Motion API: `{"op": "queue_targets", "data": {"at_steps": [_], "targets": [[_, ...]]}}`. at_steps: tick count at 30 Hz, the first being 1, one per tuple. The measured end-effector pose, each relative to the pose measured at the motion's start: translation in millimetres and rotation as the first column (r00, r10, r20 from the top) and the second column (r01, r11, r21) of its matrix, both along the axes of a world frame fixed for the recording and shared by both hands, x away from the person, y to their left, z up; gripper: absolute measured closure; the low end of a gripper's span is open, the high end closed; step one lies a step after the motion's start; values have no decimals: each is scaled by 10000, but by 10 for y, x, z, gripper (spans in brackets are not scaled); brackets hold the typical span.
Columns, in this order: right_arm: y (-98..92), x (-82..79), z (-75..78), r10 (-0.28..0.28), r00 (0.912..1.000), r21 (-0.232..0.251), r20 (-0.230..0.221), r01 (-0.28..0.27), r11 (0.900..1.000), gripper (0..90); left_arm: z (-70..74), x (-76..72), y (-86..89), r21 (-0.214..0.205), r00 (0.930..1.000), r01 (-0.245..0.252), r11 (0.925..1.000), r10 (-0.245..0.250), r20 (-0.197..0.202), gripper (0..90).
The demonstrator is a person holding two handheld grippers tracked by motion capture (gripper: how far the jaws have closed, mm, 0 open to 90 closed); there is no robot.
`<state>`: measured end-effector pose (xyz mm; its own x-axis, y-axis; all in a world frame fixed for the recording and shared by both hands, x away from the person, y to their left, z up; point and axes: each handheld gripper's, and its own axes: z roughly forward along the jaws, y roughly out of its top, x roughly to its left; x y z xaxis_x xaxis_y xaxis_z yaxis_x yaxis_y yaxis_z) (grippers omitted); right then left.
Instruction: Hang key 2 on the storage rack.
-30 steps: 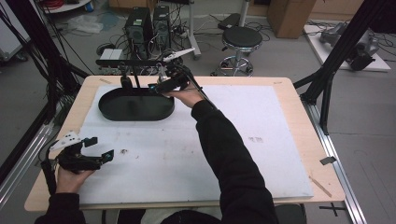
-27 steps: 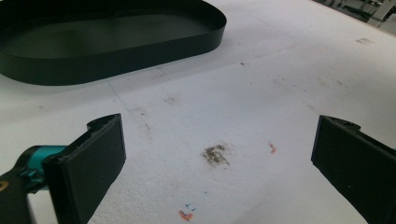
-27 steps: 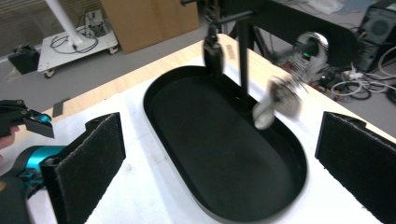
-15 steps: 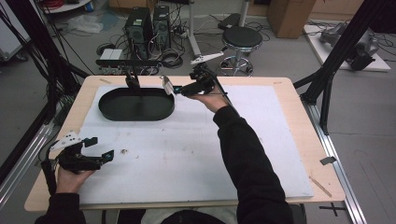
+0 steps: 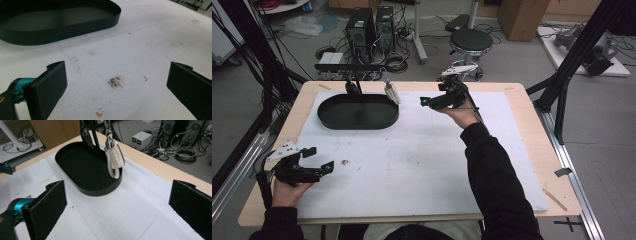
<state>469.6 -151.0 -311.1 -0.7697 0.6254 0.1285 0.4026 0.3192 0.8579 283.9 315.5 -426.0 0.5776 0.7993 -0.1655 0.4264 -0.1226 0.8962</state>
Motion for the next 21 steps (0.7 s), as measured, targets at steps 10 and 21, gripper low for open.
{"op": "queue_targets", "data": {"at_steps": [10,21], "targets": [[-266,-105,-163,-419,9985,73,-349,422,9991,8,-4,5,-4,35,10000,12,10000,-12,-26,35],[-603,-278,-355,-778,9945,203,-701,794,9966,8,1,3,-1,8,10000,-30,10000,30,29,35]]}}
